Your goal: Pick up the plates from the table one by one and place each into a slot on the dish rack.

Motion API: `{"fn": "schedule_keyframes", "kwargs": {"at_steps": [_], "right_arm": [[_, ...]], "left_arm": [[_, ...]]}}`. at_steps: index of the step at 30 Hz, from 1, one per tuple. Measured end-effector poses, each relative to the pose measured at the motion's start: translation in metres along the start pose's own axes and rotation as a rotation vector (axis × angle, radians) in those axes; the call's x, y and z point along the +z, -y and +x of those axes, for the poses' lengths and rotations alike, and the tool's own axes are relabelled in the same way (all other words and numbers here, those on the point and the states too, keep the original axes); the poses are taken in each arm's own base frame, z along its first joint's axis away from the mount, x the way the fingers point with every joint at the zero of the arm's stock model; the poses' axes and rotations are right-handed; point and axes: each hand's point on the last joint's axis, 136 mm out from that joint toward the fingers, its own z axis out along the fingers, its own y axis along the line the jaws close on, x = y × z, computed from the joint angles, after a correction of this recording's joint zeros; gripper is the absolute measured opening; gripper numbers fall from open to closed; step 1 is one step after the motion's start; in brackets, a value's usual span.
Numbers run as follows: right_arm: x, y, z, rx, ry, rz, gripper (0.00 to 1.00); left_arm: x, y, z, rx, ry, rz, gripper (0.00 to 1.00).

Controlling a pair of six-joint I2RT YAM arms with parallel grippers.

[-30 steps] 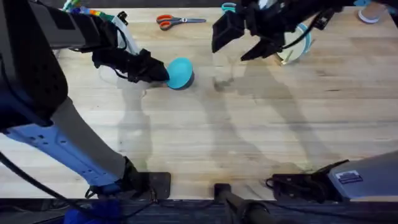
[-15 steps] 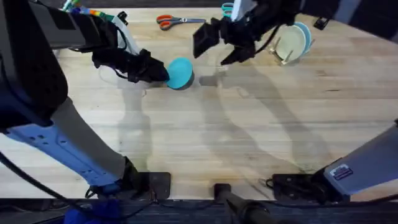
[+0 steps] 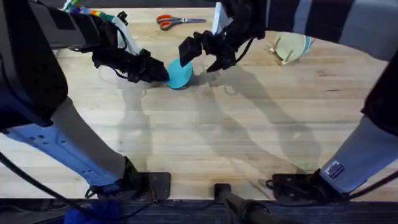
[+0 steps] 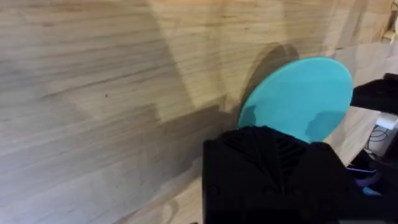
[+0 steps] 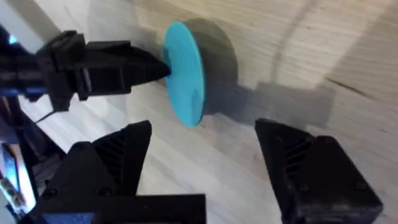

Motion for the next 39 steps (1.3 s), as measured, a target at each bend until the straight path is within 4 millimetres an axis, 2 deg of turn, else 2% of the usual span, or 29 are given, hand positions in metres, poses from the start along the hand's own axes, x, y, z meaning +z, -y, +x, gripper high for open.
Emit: {"fn": "schedule_keyframes", "kwargs": {"at_steps": [14,21,39], "right_arm": [[0.047,0.000,-0.009,0.050,0.017,-0.029,0.995],[0.050,-0.004,-0.018,0.100,0.047,-0.050,0.995],[0.055,-0.011,-0.013,0.105,0.040,-0.053,0.995]], "left_arm": [[0.000,0.000,0.000,0.000,0.000,0.000,0.040],[0.000,0.000,0.000,0.000,0.000,0.000,0.040],[0.000,0.000,0.000,0.000,0.000,0.000,0.040]]}}
